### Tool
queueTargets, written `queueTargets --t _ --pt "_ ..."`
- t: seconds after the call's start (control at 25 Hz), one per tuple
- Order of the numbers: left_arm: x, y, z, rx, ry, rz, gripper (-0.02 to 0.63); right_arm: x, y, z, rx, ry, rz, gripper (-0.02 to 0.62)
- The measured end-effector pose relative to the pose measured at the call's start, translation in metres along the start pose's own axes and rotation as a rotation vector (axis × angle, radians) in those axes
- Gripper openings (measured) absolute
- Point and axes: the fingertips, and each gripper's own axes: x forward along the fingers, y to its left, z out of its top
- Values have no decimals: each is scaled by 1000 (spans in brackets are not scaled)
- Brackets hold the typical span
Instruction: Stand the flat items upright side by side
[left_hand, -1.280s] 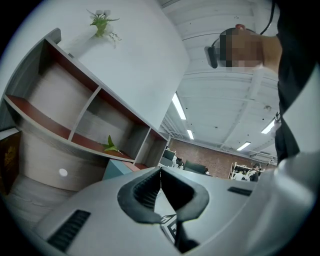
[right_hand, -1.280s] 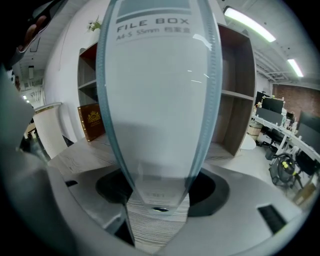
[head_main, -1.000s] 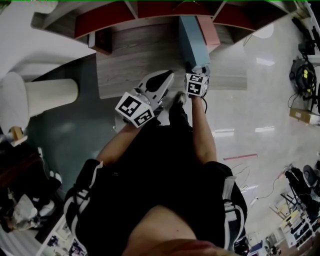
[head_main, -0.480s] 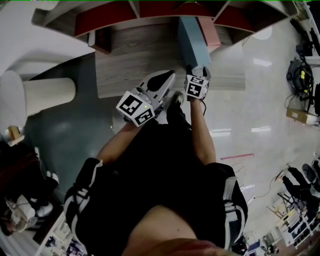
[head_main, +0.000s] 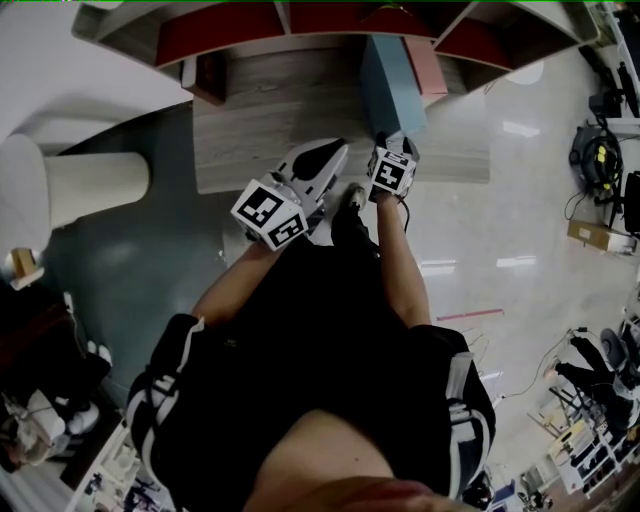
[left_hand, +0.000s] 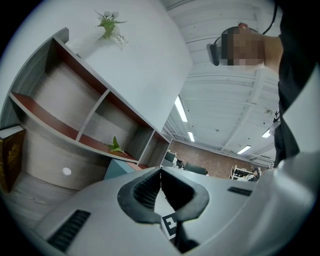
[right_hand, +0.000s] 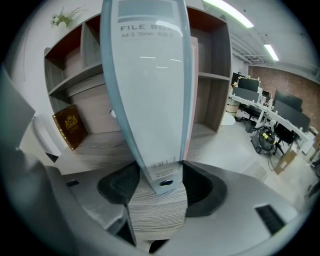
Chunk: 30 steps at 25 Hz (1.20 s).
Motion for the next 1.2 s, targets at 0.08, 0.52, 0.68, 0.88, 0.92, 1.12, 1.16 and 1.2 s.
queueTargets --t 0.08,0.52,0.68,0.88,0.92,1.12,1.16,1.2 --pt "-2 -1 2 1 -3 1 25 1 1 1 27 1 -4 282" --pt "-16 10 9 7 -18 25 25 21 2 16 93 1 -25 247" --pt "-20 14 11 6 -20 39 25 24 3 19 107 7 -31 242" --pt "-23 20 11 2 -23 52 25 27 3 31 104 -13 -43 242" --pt "-24 21 11 1 -23 54 25 27 3 32 104 -12 -42 242" --pt "-25 23 13 -2 -25 60 25 32 5 35 107 -15 -39 242" --pt "-24 24 13 -2 -25 62 25 33 5 36 107 -13 -39 242" --pt "-24 25 12 -2 -24 64 25 34 5 37 106 -12 -38 242"
